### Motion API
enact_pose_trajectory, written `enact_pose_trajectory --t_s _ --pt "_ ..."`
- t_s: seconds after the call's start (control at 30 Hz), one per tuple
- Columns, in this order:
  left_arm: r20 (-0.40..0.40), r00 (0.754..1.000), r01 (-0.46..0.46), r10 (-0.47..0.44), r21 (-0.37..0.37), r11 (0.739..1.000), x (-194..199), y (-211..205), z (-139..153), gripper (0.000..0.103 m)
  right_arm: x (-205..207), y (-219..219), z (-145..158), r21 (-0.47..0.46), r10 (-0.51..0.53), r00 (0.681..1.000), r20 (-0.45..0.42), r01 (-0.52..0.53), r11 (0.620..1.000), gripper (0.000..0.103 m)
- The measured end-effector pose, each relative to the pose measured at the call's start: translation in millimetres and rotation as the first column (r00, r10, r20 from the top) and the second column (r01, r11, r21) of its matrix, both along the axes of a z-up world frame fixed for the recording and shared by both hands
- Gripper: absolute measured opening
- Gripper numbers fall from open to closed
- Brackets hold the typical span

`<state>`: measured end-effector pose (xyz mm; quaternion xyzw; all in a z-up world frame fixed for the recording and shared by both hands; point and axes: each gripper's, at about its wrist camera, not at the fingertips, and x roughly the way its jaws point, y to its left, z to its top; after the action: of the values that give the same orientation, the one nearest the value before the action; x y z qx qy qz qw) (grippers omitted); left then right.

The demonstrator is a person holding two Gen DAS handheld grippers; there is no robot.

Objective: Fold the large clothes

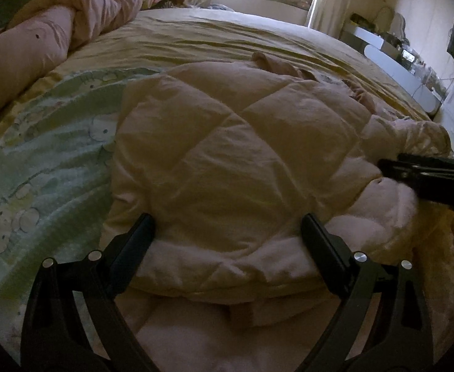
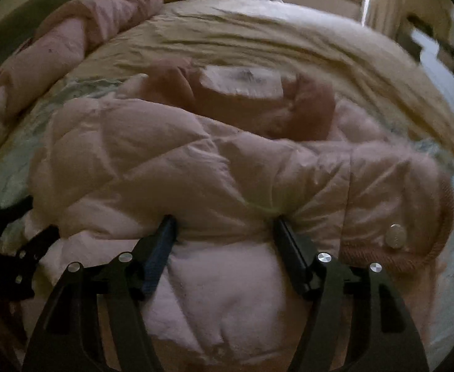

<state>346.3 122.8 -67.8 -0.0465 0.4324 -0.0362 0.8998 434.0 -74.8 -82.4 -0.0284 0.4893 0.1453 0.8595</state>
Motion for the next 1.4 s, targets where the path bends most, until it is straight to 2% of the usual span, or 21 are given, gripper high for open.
enact_pose_trajectory --t_s 0.17,0.27,0.33,0.4,0.47,0.57,0.67,0.73,0.83,1.0,1.07,1.1,1.33,1.37,1.4 --pt "0.006 1.000 -0.001 0.001 -0.010 1.000 -0.2 -0.5 0.2 0.088 -1.7 3.7 -10.7 -0.013 -0.004 0.999 0.035 0.005 1.000 0.066" --pt "0.009 1.000 0.001 -0.001 -0.026 1.000 -7.6 1.7 19.5 0.088 -14.0 -8.2 9.6 0.034 -0.002 0.999 0.039 0.001 0.999 0.065" --pt "0.050 0.999 0.017 -0.015 -0.047 0.999 -15.7 1.0 39.1 0.089 -35.1 -17.6 30.0 0.058 -0.001 0.995 0.098 -0.005 0.998 0.067" --pt "0.103 0.993 0.060 -0.052 -0.071 0.996 -24.3 -4.3 57.7 0.091 -59.1 -31.1 46.6 0.085 -0.007 0.990 0.144 -0.006 0.996 0.067" --pt "0.116 0.988 0.109 -0.099 -0.083 0.991 -29.1 -14.0 63.2 0.092 -76.7 -43.3 51.6 0.094 -0.014 0.990 0.142 0.000 0.996 0.067" --pt "0.084 0.985 0.161 -0.154 -0.078 0.984 -27.9 -29.8 53.7 0.092 -87.9 -60.1 41.5 0.075 -0.050 0.994 0.102 0.042 0.996 0.067" --pt "0.009 0.988 0.153 -0.153 -0.073 0.985 -19.7 -35.2 26.7 0.092 -87.0 -76.4 24.0 0.080 -0.098 0.994 0.054 0.093 0.992 0.067" --pt "0.001 0.988 0.156 -0.156 -0.100 0.983 -16.3 -31.0 14.4 0.092 -84.4 -81.9 10.1 0.121 -0.108 0.994 0.016 0.106 0.987 0.067" --pt "-0.006 0.987 0.157 -0.158 -0.119 0.981 -12.5 -28.7 6.3 0.092 -79.7 -81.1 -3.2 0.125 -0.112 0.994 0.008 0.110 0.986 0.067" --pt "0.001 0.989 0.148 -0.148 -0.090 0.985 -14.6 -34.1 7.5 0.092 -77.6 -80.1 -5.7 0.132 -0.123 0.992 -0.002 0.122 0.984 0.068" --pt "0.001 0.991 0.136 -0.136 -0.099 0.986 -18.1 -31.3 13.7 0.093 -82.6 -83.8 1.9 0.178 -0.106 0.994 -0.018 0.108 0.978 0.079" --pt "-0.002 0.991 0.132 -0.133 -0.104 0.986 -19.7 -30.4 16.2 0.093 -85.9 -83.3 5.7 0.191 -0.099 0.995 -0.011 0.099 0.977 0.081" --pt "-0.039 0.993 0.110 -0.114 -0.080 0.991 -27.6 -28.4 28.2 0.094 -120.3 -86.0 31.9 0.217 -0.087 0.994 0.062 0.072 0.973 0.083" --pt "-0.040 0.993 0.110 -0.114 -0.076 0.991 -29.2 -29.0 29.8 0.094 -124.0 -87.8 35.5 0.224 -0.096 0.993 0.073 0.078 0.971 0.098" --pt "-0.040 0.993 0.110 -0.113 -0.067 0.992 -31.1 -29.2 30.6 0.094 -126.7 -89.6 38.6 0.233 -0.111 0.990 0.083 0.089 0.968 0.099"
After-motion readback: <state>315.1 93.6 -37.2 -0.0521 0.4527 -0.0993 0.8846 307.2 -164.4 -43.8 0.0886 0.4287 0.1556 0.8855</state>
